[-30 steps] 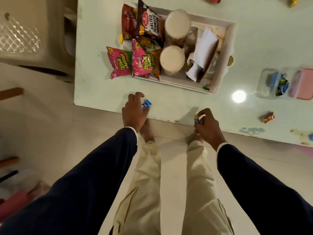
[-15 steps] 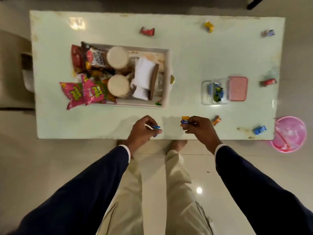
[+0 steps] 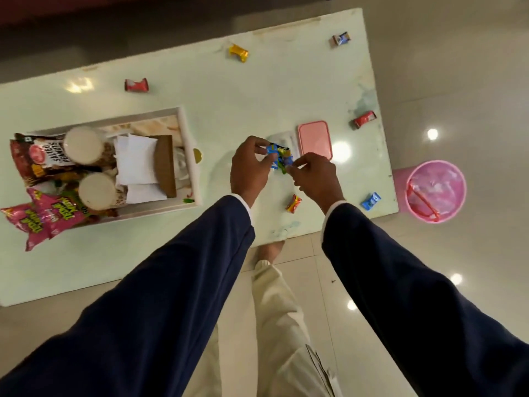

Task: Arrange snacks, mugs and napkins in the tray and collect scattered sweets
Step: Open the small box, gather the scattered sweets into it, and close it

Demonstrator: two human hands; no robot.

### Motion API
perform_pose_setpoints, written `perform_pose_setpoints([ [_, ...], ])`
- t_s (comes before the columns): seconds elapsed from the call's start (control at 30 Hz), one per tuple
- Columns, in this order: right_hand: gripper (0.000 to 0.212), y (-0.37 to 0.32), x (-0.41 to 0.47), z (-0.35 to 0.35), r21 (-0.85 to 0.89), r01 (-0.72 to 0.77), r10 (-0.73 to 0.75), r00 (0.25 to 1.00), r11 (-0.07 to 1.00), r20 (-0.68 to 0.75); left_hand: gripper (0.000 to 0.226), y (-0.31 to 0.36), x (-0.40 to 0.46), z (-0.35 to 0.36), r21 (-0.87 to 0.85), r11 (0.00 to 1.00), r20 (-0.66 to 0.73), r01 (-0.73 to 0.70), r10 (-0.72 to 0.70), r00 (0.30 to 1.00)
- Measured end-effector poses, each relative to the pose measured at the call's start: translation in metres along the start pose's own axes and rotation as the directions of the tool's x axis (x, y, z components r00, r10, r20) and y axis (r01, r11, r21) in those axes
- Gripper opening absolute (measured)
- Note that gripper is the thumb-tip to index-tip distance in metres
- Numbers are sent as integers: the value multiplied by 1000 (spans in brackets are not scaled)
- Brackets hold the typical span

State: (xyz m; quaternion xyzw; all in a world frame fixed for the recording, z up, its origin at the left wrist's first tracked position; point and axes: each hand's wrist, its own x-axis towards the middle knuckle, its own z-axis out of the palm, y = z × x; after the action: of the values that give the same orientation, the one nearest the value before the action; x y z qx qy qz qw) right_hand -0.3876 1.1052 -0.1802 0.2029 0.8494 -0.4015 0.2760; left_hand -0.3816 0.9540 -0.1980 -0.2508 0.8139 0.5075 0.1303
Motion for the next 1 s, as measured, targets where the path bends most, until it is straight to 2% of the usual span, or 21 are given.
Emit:
perform_pose_setpoints([
  [0.1,29,13,-1,-10,12,-32,32,999,999,-22,22,-8,-11,0,163,986,-71,-47,59,996],
  [0.17,20,32,-10,-21,-4,-67,67,998,998,-19,18,-16,-27,-2,222,972,-41,-76,87,995],
  [0.27,9,68,-27,-37,-29,-122,122,992,992,-19,11,-31,-50,1,368,924,174,-108,46,984],
  [0.33,8,93,-37,-49,-33,-136,133,989,990,-69,18,-38,-63,13,469,868,338,-162,-7,941],
  [0.4,19,115,-43,-61,-68,-138,123,975,988,-184,29,-38,-68,26,530,828,399,-184,-53,915],
  [0.47,33,132,-43,-72,-58,-162,138,946,985,-294,37,-32,-67,43,568,809,392,-150,-106,914],
  [0.57,52,149,-31,-85,-77,-214,173,917,974,-360,49,-23,-63,68,652,753,377,-92,-217,900],
  [0.67,55,154,-15,-89,-100,-223,183,933,970,-308,53,-17,-61,86,722,676,390,-150,-218,894],
  [0.77,38,152,-10,-82,-207,-158,114,972,966,-207,47,-17,-59,94,773,573,425,-274,-147,893],
  [0.83,26,153,-8,-75,-273,-120,74,982,955,-173,40,-21,-56,96,784,538,435,-310,-121,892],
  [0.93,20,155,-7,-68,-229,-117,85,986,966,-147,31,-25,-52,93,771,556,440,-311,-113,891],
  [1.0,22,156,-7,-65,-96,-125,115,988,988,-105,25,-25,-52,86,735,611,447,-294,-109,888],
])
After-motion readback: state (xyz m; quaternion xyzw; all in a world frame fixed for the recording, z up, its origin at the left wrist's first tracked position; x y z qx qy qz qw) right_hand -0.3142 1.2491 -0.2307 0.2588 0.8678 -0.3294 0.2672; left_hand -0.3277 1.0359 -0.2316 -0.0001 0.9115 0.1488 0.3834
